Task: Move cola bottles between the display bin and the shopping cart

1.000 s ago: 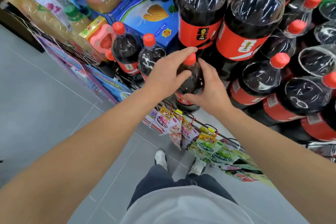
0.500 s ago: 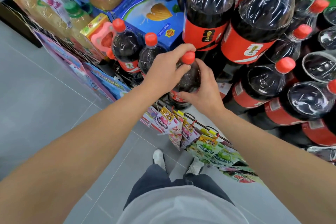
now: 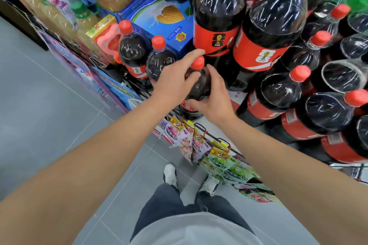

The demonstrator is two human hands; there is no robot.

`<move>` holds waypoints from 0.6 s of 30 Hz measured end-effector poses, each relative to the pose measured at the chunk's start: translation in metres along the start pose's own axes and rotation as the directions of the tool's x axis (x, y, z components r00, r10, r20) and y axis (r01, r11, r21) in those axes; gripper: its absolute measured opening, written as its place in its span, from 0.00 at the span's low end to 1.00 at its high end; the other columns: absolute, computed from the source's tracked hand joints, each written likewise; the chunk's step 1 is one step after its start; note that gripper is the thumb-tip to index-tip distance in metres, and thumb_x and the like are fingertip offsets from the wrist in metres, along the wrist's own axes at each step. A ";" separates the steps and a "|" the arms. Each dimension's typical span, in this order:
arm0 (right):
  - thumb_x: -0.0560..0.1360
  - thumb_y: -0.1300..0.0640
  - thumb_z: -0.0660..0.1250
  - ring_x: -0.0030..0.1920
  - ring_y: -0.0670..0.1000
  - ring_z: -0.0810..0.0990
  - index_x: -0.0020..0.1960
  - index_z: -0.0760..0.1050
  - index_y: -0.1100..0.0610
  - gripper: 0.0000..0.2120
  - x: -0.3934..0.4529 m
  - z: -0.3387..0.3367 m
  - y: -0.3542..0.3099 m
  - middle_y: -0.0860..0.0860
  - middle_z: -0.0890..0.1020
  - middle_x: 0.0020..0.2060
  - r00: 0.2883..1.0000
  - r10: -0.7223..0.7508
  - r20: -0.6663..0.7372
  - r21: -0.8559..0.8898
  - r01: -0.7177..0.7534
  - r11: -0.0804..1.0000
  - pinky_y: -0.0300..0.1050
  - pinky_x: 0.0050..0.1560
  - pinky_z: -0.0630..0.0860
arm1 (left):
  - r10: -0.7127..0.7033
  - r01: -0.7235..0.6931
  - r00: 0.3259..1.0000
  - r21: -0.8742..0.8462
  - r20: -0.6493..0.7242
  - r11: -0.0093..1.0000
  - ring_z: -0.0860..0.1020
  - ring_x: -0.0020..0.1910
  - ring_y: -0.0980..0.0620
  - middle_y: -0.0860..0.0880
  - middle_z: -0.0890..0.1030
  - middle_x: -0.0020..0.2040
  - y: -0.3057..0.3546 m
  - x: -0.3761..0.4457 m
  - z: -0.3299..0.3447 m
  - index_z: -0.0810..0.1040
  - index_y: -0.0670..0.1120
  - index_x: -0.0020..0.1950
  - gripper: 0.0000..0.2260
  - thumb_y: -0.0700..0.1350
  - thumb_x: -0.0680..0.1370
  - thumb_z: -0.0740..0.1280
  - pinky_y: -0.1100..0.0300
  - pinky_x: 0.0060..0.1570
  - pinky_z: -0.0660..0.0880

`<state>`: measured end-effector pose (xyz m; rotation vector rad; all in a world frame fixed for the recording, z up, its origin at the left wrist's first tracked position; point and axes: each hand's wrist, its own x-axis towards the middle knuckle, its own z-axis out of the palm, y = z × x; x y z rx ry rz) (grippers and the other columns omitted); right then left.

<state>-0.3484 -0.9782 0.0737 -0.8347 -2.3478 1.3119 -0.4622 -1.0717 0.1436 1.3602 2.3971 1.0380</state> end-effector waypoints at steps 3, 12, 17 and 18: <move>0.67 0.54 0.83 0.77 0.53 0.64 0.82 0.55 0.57 0.54 0.002 -0.005 -0.001 0.58 0.65 0.77 0.999 -0.016 0.049 -0.028 0.017 0.999 0.41 0.73 0.62 | -0.020 0.020 1.000 0.018 -0.016 1.000 0.78 0.62 0.49 0.50 0.80 0.65 0.004 -0.002 0.001 0.70 0.51 0.75 0.25 0.41 0.78 0.67 0.59 0.63 0.71; 0.75 0.48 0.76 0.80 0.56 0.61 0.82 0.58 0.58 0.44 -0.013 -0.053 -0.012 0.57 0.62 0.80 0.975 -0.168 0.148 -0.346 0.210 0.914 0.50 0.79 0.59 | -0.073 0.087 0.993 0.144 -0.098 0.986 0.75 0.68 0.47 0.47 0.77 0.70 0.015 -0.036 -0.013 0.71 0.46 0.75 0.26 0.49 0.77 0.67 0.54 0.68 0.70; 0.78 0.40 0.69 0.82 0.60 0.56 0.82 0.59 0.56 0.40 -0.049 -0.073 -0.020 0.56 0.62 0.81 0.961 -0.215 0.174 -0.579 0.276 0.767 0.55 0.82 0.53 | 0.022 -0.014 0.999 0.245 -0.031 0.969 0.71 0.72 0.48 0.48 0.74 0.73 0.026 -0.075 -0.015 0.69 0.47 0.76 0.25 0.46 0.79 0.68 0.53 0.71 0.66; 0.78 0.40 0.68 0.82 0.60 0.56 0.82 0.58 0.56 0.40 -0.058 -0.076 -0.022 0.55 0.62 0.81 0.960 -0.220 0.173 -0.628 0.279 0.727 0.56 0.82 0.53 | 0.055 -0.049 0.998 0.279 -0.015 0.959 0.70 0.73 0.47 0.47 0.72 0.74 0.025 -0.081 -0.013 0.69 0.46 0.76 0.26 0.47 0.79 0.68 0.51 0.73 0.66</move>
